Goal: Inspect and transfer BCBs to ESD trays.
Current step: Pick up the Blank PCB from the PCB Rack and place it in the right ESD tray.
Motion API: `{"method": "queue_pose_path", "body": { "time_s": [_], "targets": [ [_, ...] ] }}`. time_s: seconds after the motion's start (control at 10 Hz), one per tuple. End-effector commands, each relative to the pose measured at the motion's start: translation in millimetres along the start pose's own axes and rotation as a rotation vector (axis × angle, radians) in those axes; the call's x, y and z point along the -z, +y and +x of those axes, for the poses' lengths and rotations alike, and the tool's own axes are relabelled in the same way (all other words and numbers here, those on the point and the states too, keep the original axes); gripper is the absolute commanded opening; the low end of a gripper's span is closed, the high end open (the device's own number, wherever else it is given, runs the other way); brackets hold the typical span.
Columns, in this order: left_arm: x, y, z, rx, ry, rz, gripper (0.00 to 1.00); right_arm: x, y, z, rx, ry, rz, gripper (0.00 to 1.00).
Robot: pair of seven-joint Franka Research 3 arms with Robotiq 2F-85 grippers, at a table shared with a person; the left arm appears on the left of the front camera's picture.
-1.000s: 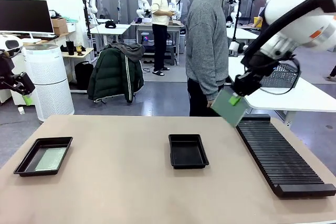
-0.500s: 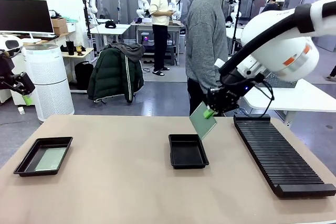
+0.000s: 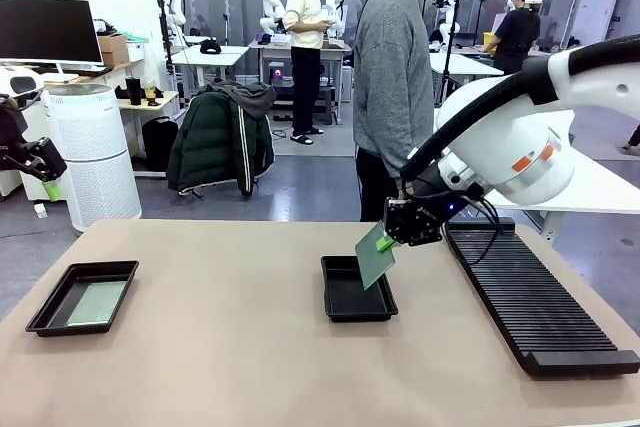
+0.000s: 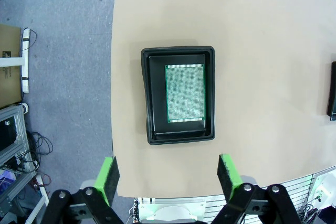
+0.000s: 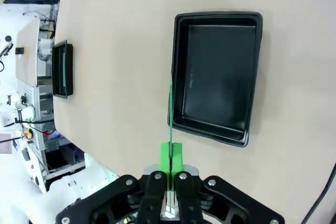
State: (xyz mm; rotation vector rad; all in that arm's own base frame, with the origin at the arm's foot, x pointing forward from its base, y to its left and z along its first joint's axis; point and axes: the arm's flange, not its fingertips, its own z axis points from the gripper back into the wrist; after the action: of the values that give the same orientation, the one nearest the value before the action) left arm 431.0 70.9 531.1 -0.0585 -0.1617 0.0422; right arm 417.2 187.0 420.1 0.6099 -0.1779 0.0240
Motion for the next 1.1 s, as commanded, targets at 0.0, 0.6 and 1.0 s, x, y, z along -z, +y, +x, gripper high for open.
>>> {"method": "queue_pose_path", "body": {
  "time_s": [0.0, 0.6, 1.0],
  "targets": [
    [0.6, 1.1, -0.3, 0.004, -0.001, 0.0, 1.0, 23.8, -5.2, -7.5, -0.017, -0.049, 0.042, 0.02],
    [0.6, 1.1, -0.3, 0.004, -0.001, 0.0, 1.0, 62.8, -28.9, 1.3, -0.022, -0.095, 0.053, 0.02],
    [0.6, 1.1, -0.3, 0.004, -0.001, 0.0, 1.0, 84.6, -38.0, 16.1, -0.032, -0.068, 0.077, 0.02]
  ]
}}
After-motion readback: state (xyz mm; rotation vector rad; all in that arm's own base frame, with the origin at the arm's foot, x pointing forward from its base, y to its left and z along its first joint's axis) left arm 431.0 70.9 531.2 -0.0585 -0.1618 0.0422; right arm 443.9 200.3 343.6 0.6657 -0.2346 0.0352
